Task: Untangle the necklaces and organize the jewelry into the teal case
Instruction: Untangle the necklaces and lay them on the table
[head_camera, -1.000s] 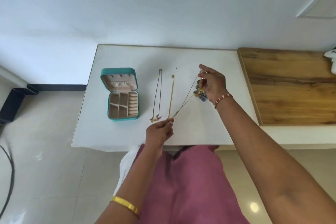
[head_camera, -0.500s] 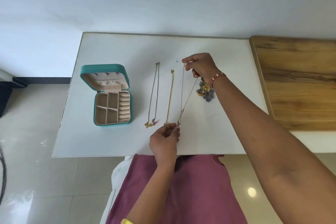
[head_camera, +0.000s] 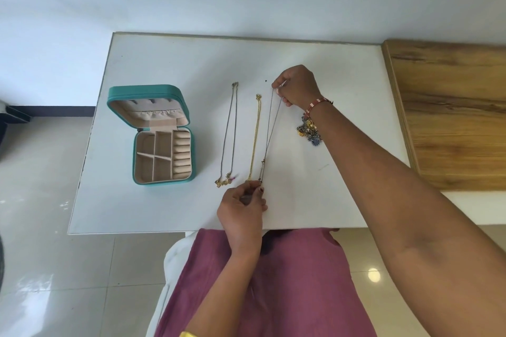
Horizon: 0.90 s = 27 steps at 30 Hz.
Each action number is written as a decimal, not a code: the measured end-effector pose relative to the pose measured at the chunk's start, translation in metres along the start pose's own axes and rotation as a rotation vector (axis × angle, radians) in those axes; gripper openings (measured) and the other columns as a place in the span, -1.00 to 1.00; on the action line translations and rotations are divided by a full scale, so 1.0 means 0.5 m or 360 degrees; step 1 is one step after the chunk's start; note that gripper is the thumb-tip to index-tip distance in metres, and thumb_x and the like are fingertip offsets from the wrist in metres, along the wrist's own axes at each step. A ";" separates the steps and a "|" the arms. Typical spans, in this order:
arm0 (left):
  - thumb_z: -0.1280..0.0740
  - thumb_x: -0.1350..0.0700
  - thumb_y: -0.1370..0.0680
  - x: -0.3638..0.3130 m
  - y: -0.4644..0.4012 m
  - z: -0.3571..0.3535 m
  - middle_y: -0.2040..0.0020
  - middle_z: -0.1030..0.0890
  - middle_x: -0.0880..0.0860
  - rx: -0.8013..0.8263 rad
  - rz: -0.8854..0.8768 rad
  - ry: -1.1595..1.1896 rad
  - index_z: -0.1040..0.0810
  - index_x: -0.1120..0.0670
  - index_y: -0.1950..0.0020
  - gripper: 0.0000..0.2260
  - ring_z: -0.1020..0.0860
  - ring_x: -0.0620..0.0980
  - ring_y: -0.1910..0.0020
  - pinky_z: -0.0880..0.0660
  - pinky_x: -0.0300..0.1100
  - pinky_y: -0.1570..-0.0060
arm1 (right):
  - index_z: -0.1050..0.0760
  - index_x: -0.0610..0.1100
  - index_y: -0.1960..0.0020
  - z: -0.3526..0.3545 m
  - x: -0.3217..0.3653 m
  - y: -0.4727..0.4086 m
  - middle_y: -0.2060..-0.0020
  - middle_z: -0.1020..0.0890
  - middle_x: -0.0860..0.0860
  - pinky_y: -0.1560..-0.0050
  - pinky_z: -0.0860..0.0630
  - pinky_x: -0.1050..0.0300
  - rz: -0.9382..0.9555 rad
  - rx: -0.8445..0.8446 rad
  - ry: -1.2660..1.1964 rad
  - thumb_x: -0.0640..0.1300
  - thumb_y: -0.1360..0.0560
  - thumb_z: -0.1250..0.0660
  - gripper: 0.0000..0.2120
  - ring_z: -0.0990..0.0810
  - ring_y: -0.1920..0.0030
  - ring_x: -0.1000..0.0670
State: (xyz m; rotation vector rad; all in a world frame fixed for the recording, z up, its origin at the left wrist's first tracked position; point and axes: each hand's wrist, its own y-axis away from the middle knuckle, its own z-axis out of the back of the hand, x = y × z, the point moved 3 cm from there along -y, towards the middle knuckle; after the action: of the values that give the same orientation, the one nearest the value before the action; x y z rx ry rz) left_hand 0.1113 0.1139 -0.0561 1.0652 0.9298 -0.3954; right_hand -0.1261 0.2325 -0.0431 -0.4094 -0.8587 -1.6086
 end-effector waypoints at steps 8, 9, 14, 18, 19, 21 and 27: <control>-0.38 0.28 -0.46 0.000 -0.004 0.003 0.27 -0.63 0.10 -0.0027 -0.0066 -0.0034 -0.60 0.14 0.07 -0.91 -0.56 -0.13 0.48 -0.51 -0.35 0.39 | -0.62 -0.29 0.14 -0.005 0.008 -0.002 0.42 -0.50 0.04 0.49 -0.39 0.48 0.0173 -0.0093 0.0255 -0.40 -0.39 -0.29 -0.86 -0.40 0.45 0.19; -0.38 0.28 -0.46 0.000 -0.004 0.004 0.27 -0.63 0.10 -0.0026 -0.0067 -0.0041 -0.60 0.14 0.06 -0.91 -0.56 -0.12 0.47 -0.51 -0.35 0.40 | -0.61 -0.29 0.14 -0.006 0.009 -0.002 0.44 -0.48 0.07 0.49 -0.38 0.49 0.0183 -0.0104 0.0272 -0.39 -0.39 -0.30 -0.87 -0.40 0.46 0.19; -0.37 0.30 -0.46 0.000 -0.007 0.003 0.29 -0.61 0.09 -0.0018 -0.0077 -0.0044 -0.58 0.13 0.12 -0.92 -0.57 -0.11 0.48 -0.53 -0.32 0.40 | -0.60 -0.32 0.16 -0.004 0.014 -0.002 0.36 -0.57 -0.04 0.38 -0.43 0.39 0.0182 -0.0130 0.0263 -0.28 -0.40 -0.39 -0.91 -0.46 0.46 0.11; -0.37 0.29 -0.46 0.001 -0.008 0.004 0.29 -0.60 0.08 -0.0008 -0.0079 -0.0051 -0.58 0.14 0.12 -0.93 -0.56 -0.13 0.49 -0.52 -0.34 0.39 | -0.57 -0.42 0.19 0.010 0.016 0.005 0.40 -0.57 -0.12 0.13 -0.60 0.05 0.0163 -0.0213 0.0042 -0.29 -0.41 -0.37 -0.84 -0.59 0.38 -0.15; -0.37 0.29 -0.46 0.001 -0.008 0.005 0.29 -0.60 0.07 -0.0005 -0.0080 -0.0050 -0.57 0.13 0.13 -0.93 -0.56 -0.13 0.48 -0.53 -0.33 0.39 | -0.56 -0.43 0.19 0.015 0.016 0.011 0.40 -0.58 -0.10 0.12 -0.61 0.05 0.0188 -0.0246 0.0009 -0.30 -0.41 -0.35 -0.85 -0.61 0.37 -0.13; -0.37 0.29 -0.47 0.000 -0.007 0.005 0.28 -0.60 0.06 0.0003 -0.0076 -0.0040 -0.57 0.11 0.14 -0.91 -0.57 -0.11 0.48 -0.54 -0.31 0.37 | -0.58 -0.40 0.18 0.019 0.014 0.030 0.29 -0.65 -0.10 0.18 -0.57 0.26 0.0277 -0.0253 0.0003 -0.33 -0.41 -0.34 -0.89 -0.58 0.42 0.14; -0.36 0.29 -0.48 0.000 -0.009 0.006 0.24 -0.61 0.11 0.0001 -0.0062 -0.0034 -0.58 0.17 0.09 -0.94 -0.58 -0.02 0.43 -0.53 -0.34 0.40 | -0.64 -0.18 0.05 -0.001 0.005 0.092 0.05 -0.63 -0.13 0.08 -0.38 0.27 0.0528 0.0032 0.0562 -0.32 -0.45 -0.30 -0.82 -0.57 0.03 -0.05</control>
State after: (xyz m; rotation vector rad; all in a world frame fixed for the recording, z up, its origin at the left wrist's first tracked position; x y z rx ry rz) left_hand 0.1095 0.1091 -0.0582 1.0429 0.9325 -0.4383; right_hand -0.0826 0.2297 -0.0278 -0.2284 -0.5074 -1.3109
